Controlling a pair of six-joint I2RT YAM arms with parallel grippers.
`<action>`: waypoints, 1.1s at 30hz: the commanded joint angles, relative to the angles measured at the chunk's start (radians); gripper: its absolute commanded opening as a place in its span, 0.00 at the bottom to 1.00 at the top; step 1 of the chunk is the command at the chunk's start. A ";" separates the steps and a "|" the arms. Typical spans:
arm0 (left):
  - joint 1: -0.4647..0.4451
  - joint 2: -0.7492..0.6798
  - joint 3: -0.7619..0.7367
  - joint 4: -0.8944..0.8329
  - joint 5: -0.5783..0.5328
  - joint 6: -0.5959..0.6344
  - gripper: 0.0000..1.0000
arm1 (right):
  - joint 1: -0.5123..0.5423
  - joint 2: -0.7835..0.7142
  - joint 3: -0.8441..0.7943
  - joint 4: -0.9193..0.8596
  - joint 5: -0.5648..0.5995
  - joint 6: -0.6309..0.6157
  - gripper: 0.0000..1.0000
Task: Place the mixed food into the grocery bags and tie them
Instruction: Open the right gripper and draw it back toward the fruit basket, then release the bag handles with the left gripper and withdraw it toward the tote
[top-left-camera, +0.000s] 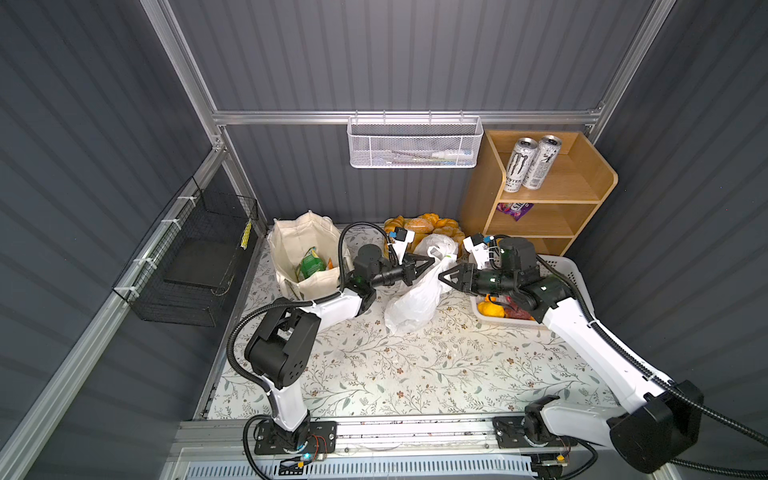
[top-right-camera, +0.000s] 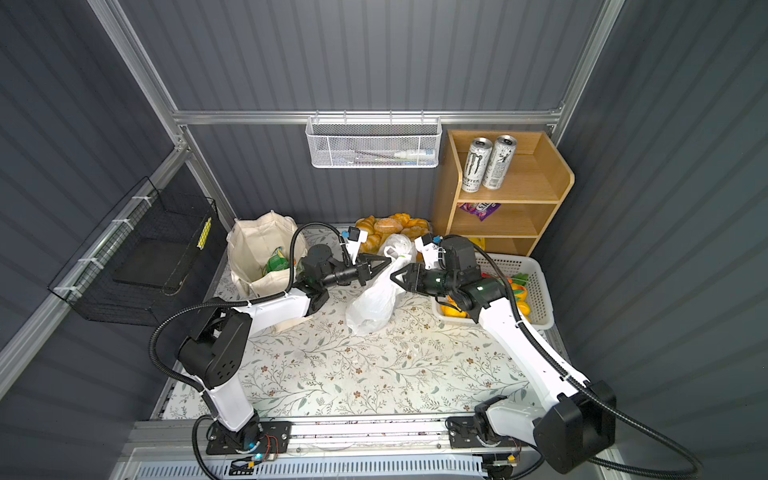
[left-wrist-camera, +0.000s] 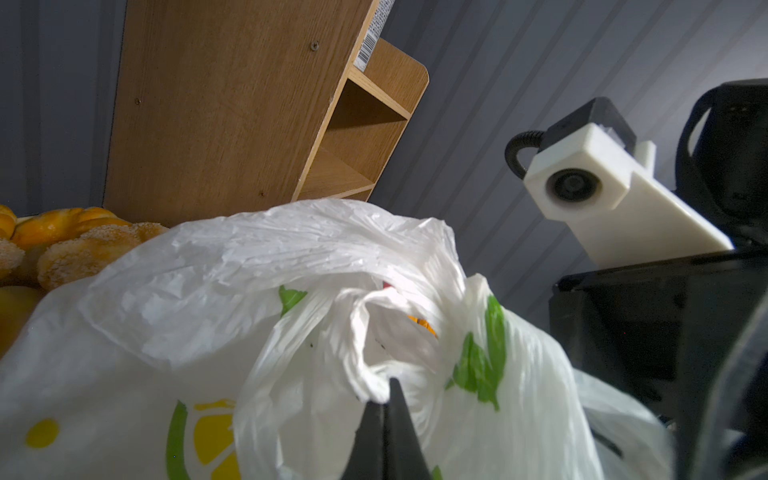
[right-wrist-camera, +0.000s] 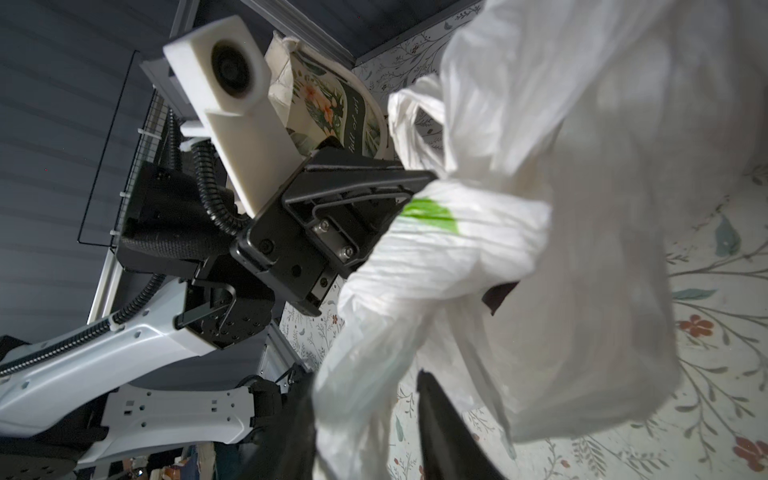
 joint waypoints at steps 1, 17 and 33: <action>0.010 -0.033 0.015 0.023 -0.007 -0.006 0.00 | -0.017 0.010 0.032 -0.010 0.018 -0.032 0.06; 0.234 -0.095 -0.074 0.197 -0.086 -0.275 0.00 | -0.350 -0.029 -0.179 -0.072 0.023 -0.165 0.00; 0.332 -0.123 -0.132 0.195 -0.132 -0.322 0.00 | -0.553 -0.020 -0.333 0.097 -0.034 -0.043 0.00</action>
